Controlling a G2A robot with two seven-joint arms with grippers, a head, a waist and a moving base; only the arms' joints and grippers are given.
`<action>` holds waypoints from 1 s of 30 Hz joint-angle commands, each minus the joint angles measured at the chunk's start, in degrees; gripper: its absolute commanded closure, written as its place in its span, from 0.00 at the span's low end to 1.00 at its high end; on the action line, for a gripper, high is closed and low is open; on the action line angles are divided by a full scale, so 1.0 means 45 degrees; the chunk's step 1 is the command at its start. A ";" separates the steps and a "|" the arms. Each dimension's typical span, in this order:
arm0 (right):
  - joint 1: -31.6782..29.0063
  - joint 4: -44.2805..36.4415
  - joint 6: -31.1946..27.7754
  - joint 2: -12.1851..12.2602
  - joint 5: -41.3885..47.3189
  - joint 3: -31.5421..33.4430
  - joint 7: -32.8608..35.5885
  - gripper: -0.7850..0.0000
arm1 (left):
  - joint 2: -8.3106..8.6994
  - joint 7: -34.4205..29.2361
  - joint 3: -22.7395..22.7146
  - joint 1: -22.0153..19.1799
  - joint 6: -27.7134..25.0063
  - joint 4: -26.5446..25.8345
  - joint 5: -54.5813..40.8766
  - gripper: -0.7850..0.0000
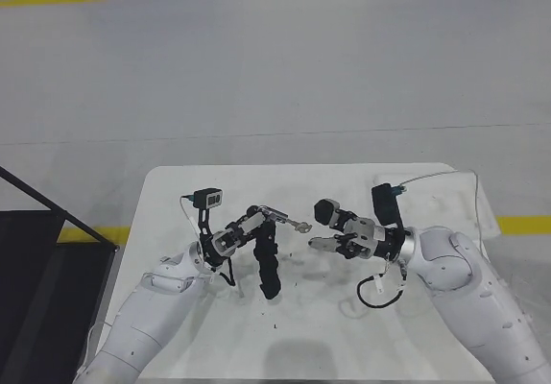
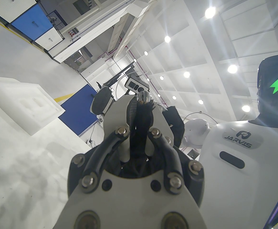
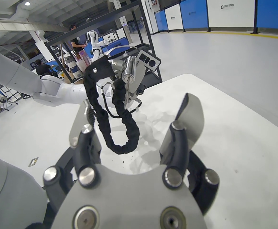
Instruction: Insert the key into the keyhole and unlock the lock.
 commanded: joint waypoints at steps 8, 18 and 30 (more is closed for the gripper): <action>0.0582 0.0432 0.0077 -0.0137 0.0156 -0.0694 0.0140 0.67 | 0.0000 0.0000 0.0000 0.0000 0.0000 0.0000 0.0000 1.00; 0.0402 0.0151 0.0193 -0.0080 0.0916 -0.0955 0.0741 1.00 | 0.0000 0.0000 0.0000 0.0000 0.0000 0.0000 0.0000 1.00; 0.0536 0.0254 0.1307 0.0135 0.4298 -0.1144 0.2948 1.00 | 0.0000 0.0000 0.0000 0.0000 0.0000 0.0000 0.0000 1.00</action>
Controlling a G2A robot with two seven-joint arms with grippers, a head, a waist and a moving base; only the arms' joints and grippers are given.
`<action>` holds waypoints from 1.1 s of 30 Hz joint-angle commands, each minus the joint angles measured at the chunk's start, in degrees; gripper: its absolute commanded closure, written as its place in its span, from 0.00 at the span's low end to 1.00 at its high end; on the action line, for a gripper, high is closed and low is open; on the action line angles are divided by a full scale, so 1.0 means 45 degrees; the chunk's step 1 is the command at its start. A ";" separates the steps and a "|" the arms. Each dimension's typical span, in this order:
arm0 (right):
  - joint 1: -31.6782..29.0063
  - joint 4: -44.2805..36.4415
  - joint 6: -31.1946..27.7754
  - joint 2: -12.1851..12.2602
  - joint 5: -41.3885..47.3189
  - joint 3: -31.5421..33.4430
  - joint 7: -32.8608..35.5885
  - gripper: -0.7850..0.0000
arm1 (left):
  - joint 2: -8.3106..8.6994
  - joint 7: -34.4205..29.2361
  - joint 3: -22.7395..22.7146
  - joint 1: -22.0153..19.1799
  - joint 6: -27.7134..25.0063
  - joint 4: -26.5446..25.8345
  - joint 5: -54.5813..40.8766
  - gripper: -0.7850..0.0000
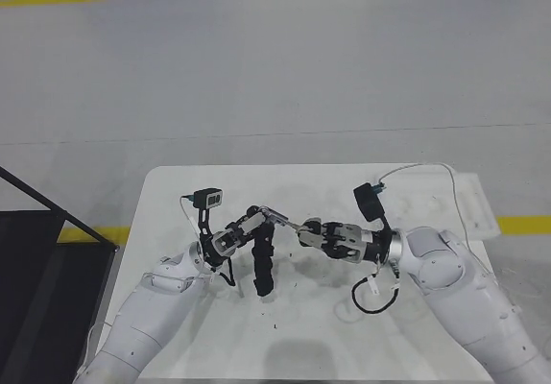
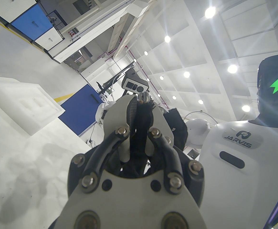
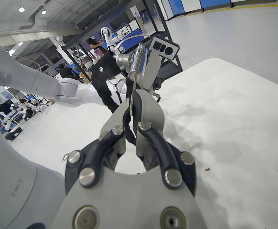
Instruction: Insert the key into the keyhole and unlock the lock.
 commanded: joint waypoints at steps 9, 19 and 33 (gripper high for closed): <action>0.0900 0.0836 0.2008 0.0024 0.5759 -0.0764 0.3824 1.00 | 0.0000 0.0000 0.0000 0.0000 0.0000 0.0000 0.0000 1.00; 0.1565 0.2164 0.4351 -0.0246 1.0742 -0.1377 0.6794 1.00 | 0.0000 0.0000 0.0000 0.0000 0.0000 0.0000 0.0000 1.00; 0.2142 0.3817 0.7720 -0.0846 1.4270 -0.2143 0.8892 1.00 | 0.0000 0.0000 0.0000 0.0000 0.0000 0.0000 0.0000 1.00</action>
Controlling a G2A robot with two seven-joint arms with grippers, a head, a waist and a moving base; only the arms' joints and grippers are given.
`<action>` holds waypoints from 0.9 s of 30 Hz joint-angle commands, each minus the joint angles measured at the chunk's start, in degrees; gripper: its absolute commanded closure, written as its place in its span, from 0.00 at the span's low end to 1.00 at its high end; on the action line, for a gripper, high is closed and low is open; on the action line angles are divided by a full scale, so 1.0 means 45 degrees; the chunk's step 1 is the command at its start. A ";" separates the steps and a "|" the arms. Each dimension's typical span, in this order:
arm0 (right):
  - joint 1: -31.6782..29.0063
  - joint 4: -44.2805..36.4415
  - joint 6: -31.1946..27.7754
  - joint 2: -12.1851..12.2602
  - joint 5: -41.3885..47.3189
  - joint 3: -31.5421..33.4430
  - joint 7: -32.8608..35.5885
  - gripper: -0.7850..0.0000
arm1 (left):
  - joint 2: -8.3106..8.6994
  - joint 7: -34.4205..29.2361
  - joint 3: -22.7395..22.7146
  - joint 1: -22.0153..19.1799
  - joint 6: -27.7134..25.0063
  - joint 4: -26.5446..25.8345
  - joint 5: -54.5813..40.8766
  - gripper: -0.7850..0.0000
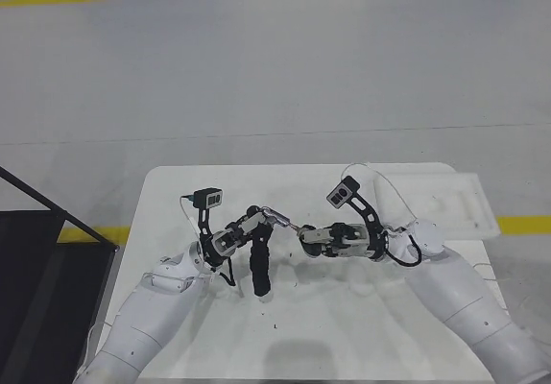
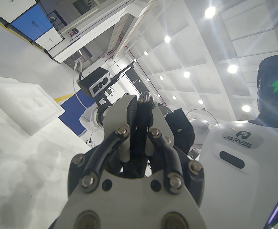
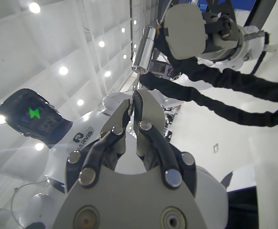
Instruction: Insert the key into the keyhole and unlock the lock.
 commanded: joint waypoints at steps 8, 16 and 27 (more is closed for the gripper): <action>0.0180 0.0671 0.2156 -0.0401 0.1774 -0.0298 0.0255 1.00 | 0.0000 0.0000 0.0000 0.0000 0.0000 0.0000 0.0000 1.00; 0.0290 0.1234 0.3693 -0.0758 0.2825 -0.0537 0.0274 1.00 | 0.0000 0.0000 0.0000 0.0000 0.0000 0.0000 0.0000 1.00; 0.0359 0.1735 0.5712 -0.1119 0.3888 -0.0667 0.1262 0.00 | 0.0000 0.0000 0.0000 0.0000 0.0000 0.0000 0.0000 1.00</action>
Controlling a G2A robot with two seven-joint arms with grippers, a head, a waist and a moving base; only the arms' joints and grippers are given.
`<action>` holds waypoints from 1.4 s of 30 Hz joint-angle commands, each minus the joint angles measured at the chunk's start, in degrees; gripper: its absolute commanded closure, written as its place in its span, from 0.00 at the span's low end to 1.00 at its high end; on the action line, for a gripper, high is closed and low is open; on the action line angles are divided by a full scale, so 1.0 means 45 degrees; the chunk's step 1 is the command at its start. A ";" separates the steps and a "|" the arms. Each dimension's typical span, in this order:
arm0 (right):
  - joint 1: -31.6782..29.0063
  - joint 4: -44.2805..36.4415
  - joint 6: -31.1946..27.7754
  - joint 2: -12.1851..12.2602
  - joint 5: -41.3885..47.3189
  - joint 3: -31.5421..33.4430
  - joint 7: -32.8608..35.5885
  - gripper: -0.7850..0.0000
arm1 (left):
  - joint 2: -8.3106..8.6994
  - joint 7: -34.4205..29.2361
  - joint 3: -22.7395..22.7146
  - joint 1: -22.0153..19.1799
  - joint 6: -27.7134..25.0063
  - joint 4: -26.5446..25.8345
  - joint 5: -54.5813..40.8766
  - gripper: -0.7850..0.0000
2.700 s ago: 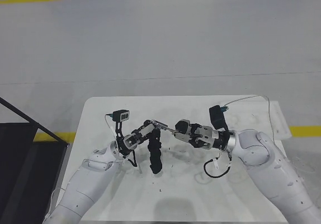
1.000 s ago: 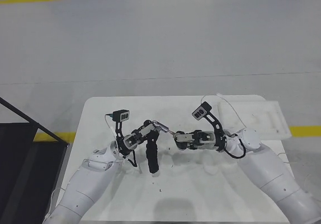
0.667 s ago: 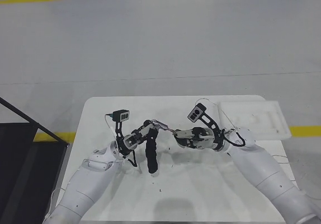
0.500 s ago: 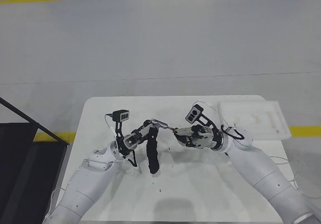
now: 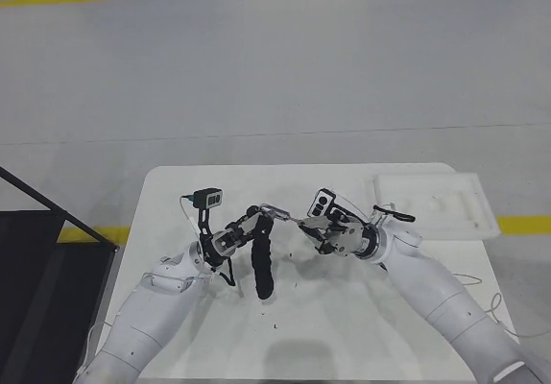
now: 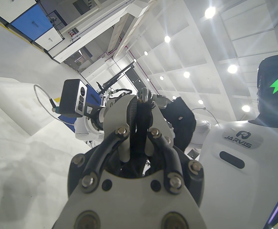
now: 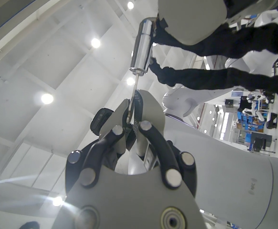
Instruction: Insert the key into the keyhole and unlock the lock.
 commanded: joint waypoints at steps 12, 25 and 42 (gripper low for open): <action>-0.0153 -0.0246 -0.3451 0.0448 -0.4295 0.1210 0.0954 0.00 | 0.0000 0.0000 0.0000 0.0000 0.0000 0.0000 0.0000 1.00; -0.3591 -0.6961 -1.0083 0.1916 -1.7264 0.4969 -0.4133 0.00 | 0.0006 0.6380 -0.2034 0.1837 0.3170 -0.3681 0.7819 1.00; -0.5658 -1.0260 -1.1557 0.1880 -2.7937 0.5233 -1.1775 0.00 | -0.0182 0.8420 -0.2021 0.2274 0.5178 -0.4736 1.2225 1.00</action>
